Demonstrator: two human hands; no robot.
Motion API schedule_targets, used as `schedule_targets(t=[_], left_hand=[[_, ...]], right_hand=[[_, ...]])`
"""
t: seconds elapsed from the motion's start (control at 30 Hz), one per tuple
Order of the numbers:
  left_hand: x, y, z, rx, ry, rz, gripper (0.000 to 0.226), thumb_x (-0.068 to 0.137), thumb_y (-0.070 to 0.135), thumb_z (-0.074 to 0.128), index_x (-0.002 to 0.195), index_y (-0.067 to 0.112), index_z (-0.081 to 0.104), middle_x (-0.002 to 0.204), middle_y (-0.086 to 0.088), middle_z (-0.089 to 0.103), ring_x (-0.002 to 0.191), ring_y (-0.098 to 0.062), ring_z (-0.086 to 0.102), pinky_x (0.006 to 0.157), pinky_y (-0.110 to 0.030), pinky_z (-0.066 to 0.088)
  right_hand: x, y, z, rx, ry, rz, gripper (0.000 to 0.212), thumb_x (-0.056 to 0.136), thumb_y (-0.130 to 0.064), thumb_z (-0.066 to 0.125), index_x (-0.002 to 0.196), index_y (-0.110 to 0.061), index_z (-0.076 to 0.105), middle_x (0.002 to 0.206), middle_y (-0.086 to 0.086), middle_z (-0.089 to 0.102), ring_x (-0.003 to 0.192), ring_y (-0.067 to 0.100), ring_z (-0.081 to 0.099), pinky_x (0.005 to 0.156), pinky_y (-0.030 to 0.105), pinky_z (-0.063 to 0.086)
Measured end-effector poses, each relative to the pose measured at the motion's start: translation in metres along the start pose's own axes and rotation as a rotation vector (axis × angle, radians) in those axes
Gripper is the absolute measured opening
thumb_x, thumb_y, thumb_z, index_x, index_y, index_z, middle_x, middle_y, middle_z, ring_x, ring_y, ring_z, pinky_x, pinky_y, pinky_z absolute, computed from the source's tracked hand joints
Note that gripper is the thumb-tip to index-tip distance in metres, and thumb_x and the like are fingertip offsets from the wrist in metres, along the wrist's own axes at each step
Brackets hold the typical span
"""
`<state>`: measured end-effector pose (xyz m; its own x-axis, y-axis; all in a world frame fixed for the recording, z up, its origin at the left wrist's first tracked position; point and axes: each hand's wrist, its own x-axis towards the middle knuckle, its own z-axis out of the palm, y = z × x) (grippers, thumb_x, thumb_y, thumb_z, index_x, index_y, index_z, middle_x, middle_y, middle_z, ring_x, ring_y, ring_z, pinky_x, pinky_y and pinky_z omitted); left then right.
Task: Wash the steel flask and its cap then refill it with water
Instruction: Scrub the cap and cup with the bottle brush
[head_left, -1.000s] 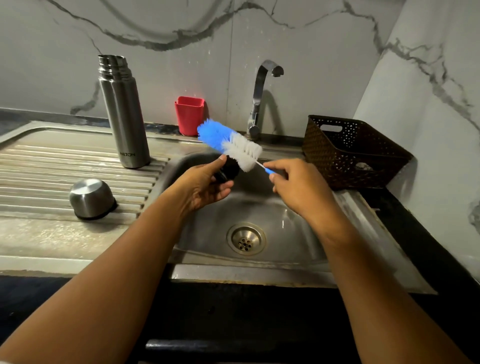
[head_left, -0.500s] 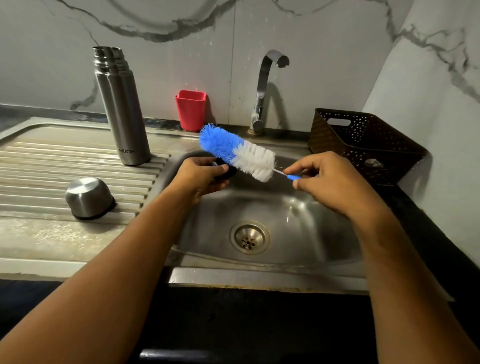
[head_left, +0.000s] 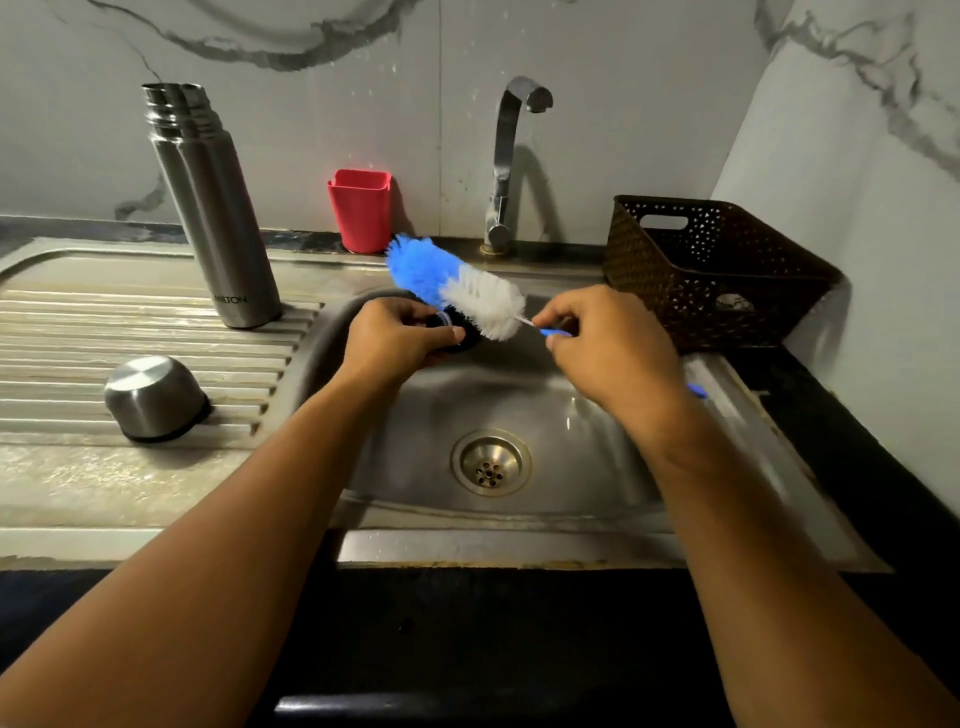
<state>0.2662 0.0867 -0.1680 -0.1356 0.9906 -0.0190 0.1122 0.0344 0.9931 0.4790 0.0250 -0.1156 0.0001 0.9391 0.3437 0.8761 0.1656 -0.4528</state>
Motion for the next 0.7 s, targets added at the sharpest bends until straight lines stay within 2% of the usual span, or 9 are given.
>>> schedule_targets(t=[0.07,0.2,0.33,0.43,0.53,0.6,0.7], left_hand=[[0.001,0.0,-0.006,0.015,0.052,0.009,0.03,0.072,0.012,0.093,0.096,0.011,0.076,0.092,-0.007,0.08,0.089,-0.025,0.079,0.084,-0.039,0.064],[0.0,0.003,-0.018,-0.084,0.096,-0.05,0.027,0.072,0.013,0.093,0.094,0.013,0.077,0.087,-0.003,0.081,0.084,-0.02,0.079,0.084,-0.039,0.064],[-0.011,0.01,-0.005,-0.112,-0.009,-0.058,0.016,0.082,0.007,0.085,0.088,0.014,0.072,0.083,-0.001,0.079,0.077,-0.014,0.078,0.075,-0.03,0.064],[-0.012,0.013,-0.01,-0.146,0.005,-0.069,0.014,0.085,0.006,0.082,0.087,0.014,0.071,0.071,0.003,0.078,0.067,-0.009,0.076,0.066,-0.022,0.063],[-0.006,0.01,-0.019,-0.185,0.067,-0.096,0.014,0.084,0.008,0.084,0.089,0.012,0.071,0.082,-0.005,0.079,0.078,-0.018,0.079,0.076,-0.031,0.065],[-0.008,0.011,-0.013,-0.213,0.009,-0.087,0.011,0.086,0.006,0.082,0.089,0.01,0.072,0.086,-0.011,0.078,0.08,-0.022,0.078,0.081,-0.034,0.065],[-0.009,0.013,0.001,-0.247,-0.121,-0.075,0.009,0.088,0.007,0.079,0.094,0.009,0.072,0.095,-0.016,0.077,0.087,-0.026,0.077,0.078,-0.033,0.064]], right_hand=[[-0.002,-0.001,0.0,0.013,0.006,-0.007,0.026,0.088,-0.012,0.071,0.101,-0.033,0.079,0.091,-0.008,0.073,0.08,0.013,0.066,0.073,0.034,0.058],[-0.005,0.009,-0.01,0.073,-0.016,0.015,0.026,0.087,-0.006,0.074,0.098,-0.029,0.08,0.078,-0.015,0.064,0.066,0.004,0.058,0.059,0.02,0.043],[-0.003,-0.006,0.006,0.041,0.043,-0.07,0.017,0.085,-0.012,0.077,0.087,-0.029,0.072,0.074,-0.013,0.06,0.072,0.01,0.06,0.066,0.026,0.048],[-0.001,-0.003,0.005,0.075,0.034,-0.077,0.011,0.085,-0.016,0.079,0.083,-0.025,0.072,0.075,-0.013,0.063,0.072,0.01,0.062,0.067,0.03,0.053],[-0.004,0.013,-0.005,0.102,0.025,-0.04,0.011,0.086,-0.019,0.08,0.079,-0.024,0.072,0.073,-0.011,0.066,0.07,0.006,0.062,0.065,0.028,0.05],[-0.003,0.017,-0.003,0.086,0.033,-0.028,0.013,0.088,-0.019,0.078,0.078,-0.024,0.071,0.072,-0.01,0.065,0.069,0.006,0.061,0.063,0.028,0.049],[0.003,0.015,0.012,0.045,0.063,-0.027,0.014,0.09,-0.02,0.071,0.077,-0.025,0.067,0.073,-0.008,0.067,0.07,0.01,0.063,0.064,0.037,0.056]])
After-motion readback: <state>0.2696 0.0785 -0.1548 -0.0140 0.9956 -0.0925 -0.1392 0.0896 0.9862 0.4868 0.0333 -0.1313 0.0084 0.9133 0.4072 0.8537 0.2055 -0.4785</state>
